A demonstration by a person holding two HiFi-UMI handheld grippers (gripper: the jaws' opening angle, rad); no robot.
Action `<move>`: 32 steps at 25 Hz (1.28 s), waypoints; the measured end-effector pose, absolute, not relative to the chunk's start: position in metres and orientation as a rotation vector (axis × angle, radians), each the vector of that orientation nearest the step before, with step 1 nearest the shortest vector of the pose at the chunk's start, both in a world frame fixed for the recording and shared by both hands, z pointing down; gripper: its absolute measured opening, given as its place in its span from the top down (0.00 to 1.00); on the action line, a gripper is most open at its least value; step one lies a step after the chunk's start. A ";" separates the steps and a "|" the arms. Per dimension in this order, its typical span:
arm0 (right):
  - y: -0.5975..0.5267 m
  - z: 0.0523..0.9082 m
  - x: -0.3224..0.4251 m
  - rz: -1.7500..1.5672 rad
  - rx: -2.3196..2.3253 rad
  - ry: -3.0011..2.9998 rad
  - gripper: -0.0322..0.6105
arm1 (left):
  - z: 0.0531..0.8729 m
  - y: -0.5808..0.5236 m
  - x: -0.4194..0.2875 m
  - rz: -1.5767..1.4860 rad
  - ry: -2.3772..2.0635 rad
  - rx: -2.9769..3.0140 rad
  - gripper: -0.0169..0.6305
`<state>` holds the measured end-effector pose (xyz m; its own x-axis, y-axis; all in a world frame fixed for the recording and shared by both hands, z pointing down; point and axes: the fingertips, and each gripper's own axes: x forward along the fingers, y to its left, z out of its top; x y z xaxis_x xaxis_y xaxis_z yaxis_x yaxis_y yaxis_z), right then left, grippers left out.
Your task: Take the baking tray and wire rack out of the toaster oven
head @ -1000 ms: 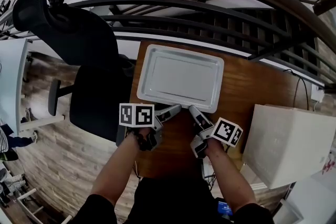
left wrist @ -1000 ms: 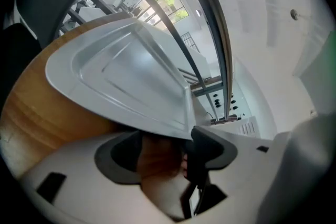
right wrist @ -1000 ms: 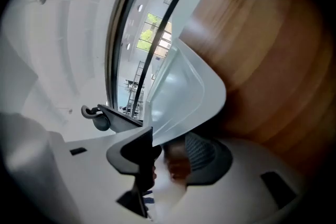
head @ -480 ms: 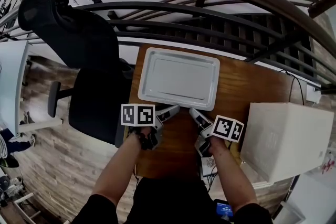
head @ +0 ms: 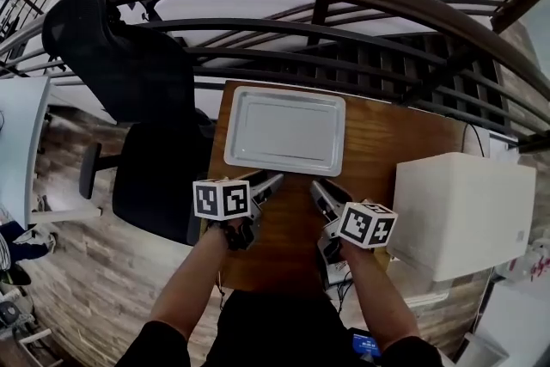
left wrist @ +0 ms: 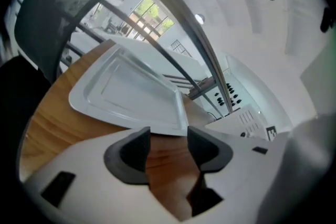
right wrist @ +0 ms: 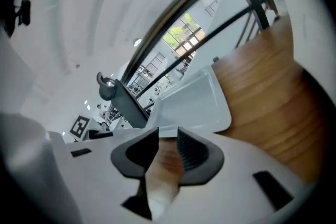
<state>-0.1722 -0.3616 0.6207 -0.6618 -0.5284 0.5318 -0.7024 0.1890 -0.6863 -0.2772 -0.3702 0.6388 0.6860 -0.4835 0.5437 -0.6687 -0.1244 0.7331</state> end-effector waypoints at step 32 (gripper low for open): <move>-0.108 0.399 0.005 0.574 1.460 -2.810 0.95 | 0.388 -0.111 -0.202 -0.169 -1.629 2.443 0.95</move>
<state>0.0051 -0.1082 0.3992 -0.5861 -0.8047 0.0950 -0.7774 0.5254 -0.3457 -0.2015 -0.1105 0.3877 0.3860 -0.9224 0.0153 -0.8995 -0.3727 0.2281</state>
